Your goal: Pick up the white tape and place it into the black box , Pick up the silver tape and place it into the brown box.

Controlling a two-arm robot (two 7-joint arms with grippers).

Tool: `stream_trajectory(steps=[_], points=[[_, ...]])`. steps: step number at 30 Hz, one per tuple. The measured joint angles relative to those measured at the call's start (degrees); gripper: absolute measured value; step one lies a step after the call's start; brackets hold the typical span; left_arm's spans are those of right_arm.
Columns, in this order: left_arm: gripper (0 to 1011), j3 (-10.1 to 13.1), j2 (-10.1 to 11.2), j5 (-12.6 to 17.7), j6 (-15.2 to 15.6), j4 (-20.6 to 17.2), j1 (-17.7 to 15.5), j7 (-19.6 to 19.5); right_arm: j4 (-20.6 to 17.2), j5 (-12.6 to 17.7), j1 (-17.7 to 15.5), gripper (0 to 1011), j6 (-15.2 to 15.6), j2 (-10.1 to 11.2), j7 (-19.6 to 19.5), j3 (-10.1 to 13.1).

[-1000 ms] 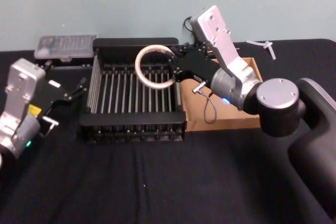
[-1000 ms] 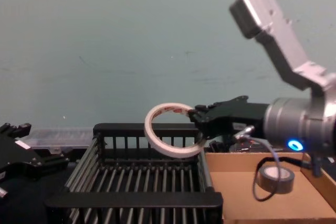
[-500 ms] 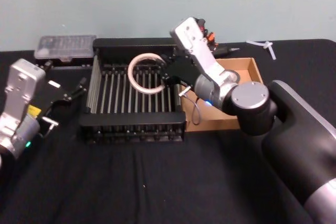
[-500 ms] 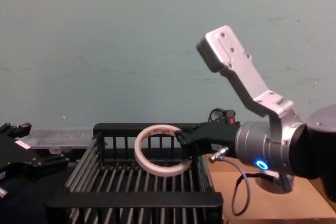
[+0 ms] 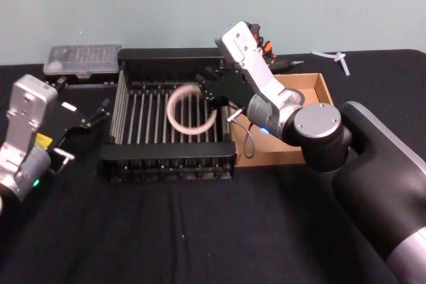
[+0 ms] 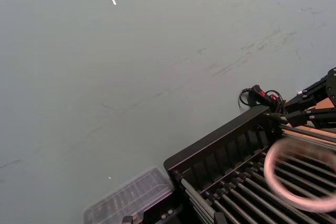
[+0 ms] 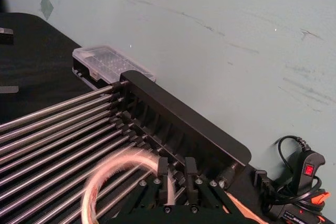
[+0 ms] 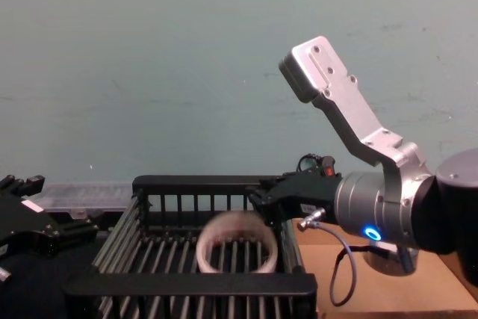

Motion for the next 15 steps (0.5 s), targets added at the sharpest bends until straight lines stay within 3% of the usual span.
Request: stream_trajectory(steps=[15], points=[[1001,0.0,0.0,0.0,0.0,0.0,0.0,0.0,-0.2,0.2,-0.1,651,0.1,0.1,0.1,0.0]])
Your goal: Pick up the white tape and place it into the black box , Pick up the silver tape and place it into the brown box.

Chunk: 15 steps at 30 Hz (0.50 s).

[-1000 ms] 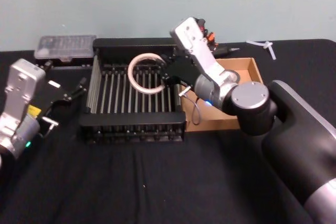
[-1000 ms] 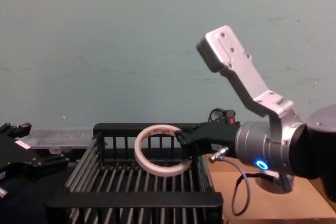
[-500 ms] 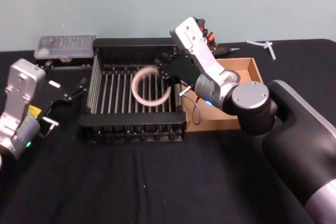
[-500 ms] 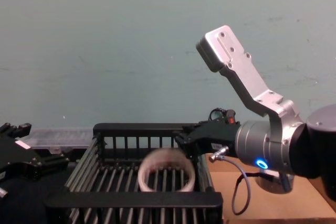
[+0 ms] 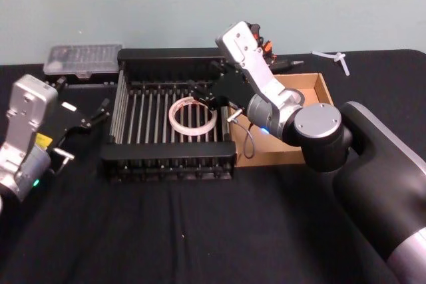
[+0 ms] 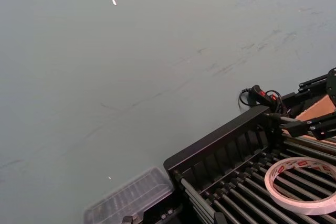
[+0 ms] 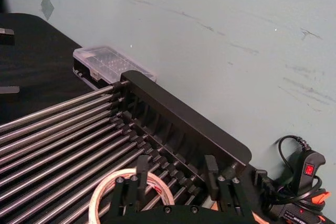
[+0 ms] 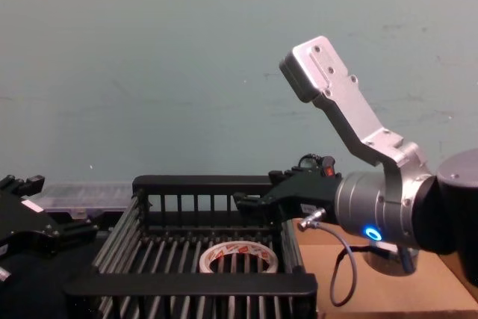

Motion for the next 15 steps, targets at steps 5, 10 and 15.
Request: stream_trajectory(steps=[5,10,15], points=[[1001,0.0,0.0,0.0,0.0,0.0,0.0,0.0,0.0,0.0,0.0,799,0.0,0.0,0.0,0.0],[1001,0.0,0.0,0.0,0.0,0.0,0.0,0.0,-1.2,0.1,-0.7,957,0.1,0.2,0.5,0.5],[1001,0.0,0.0,0.0,0.0,0.0,0.0,0.0,-3.8,0.0,-2.0,1002,0.3,0.8,0.4,1.6]])
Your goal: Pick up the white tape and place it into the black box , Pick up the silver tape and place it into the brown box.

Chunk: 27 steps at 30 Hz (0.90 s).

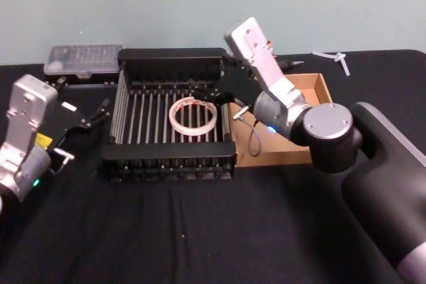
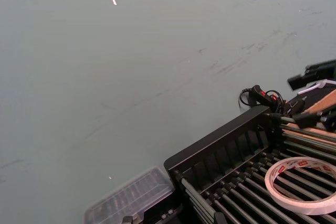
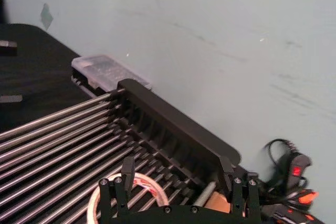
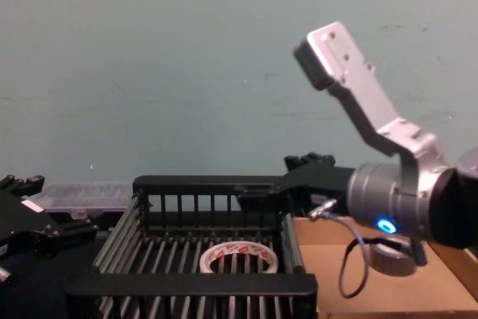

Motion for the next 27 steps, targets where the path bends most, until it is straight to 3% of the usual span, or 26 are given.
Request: stream_trajectory(steps=[11,18,27], points=[[1001,0.0,0.0,0.0,0.0,0.0,0.0,0.0,-9.5,-1.4,-6.0,1002,0.5,3.5,-2.9,3.9],[1001,0.0,0.0,0.0,0.0,0.0,0.0,0.0,-15.4,-2.8,-11.5,1002,0.5,6.0,-5.9,8.0],[1001,0.0,0.0,0.0,0.0,0.0,0.0,0.0,-17.2,-3.8,-15.9,1002,0.9,7.6,-7.7,12.0]])
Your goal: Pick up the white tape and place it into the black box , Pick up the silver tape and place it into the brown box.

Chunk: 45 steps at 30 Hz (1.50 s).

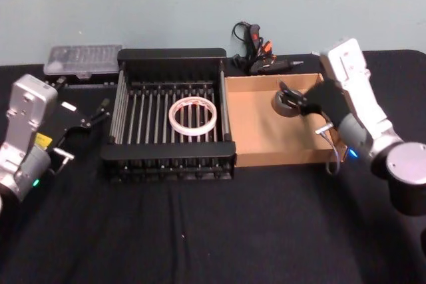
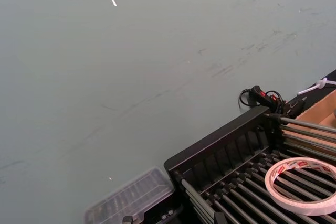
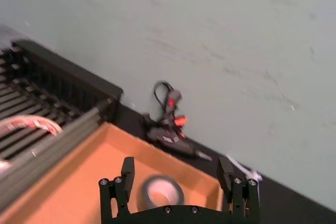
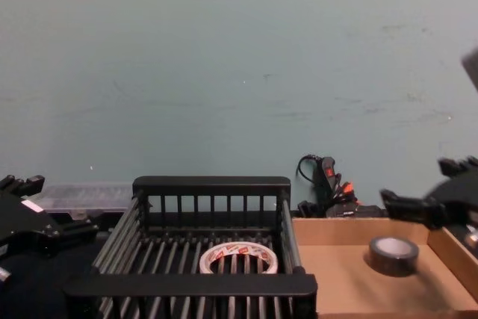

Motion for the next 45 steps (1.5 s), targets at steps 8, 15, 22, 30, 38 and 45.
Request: stream_trajectory(steps=[8,15,22,30,38,45], points=[[1001,0.0,0.0,0.0,0.0,0.0,0.0,0.0,0.0,-0.9,-2.8,1002,1.3,0.5,-0.1,2.1],[1001,0.0,0.0,0.0,0.0,0.0,0.0,0.0,0.3,-1.8,-3.5,1002,1.9,0.1,0.4,2.8],[1002,0.0,0.0,0.0,0.0,0.0,0.0,0.0,0.3,-1.8,-3.5,1002,2.0,0.0,0.4,2.8],[1001,0.0,0.0,0.0,0.0,0.0,0.0,0.0,0.3,-1.8,-3.5,1002,1.9,0.1,0.4,2.7],[1001,0.0,0.0,0.0,0.0,0.0,0.0,0.0,0.3,-1.7,-3.5,1002,1.9,0.1,0.4,2.7],[1001,0.0,0.0,0.0,0.0,0.0,0.0,0.0,0.2,-1.7,-3.4,1003,1.8,0.1,0.4,2.7]])
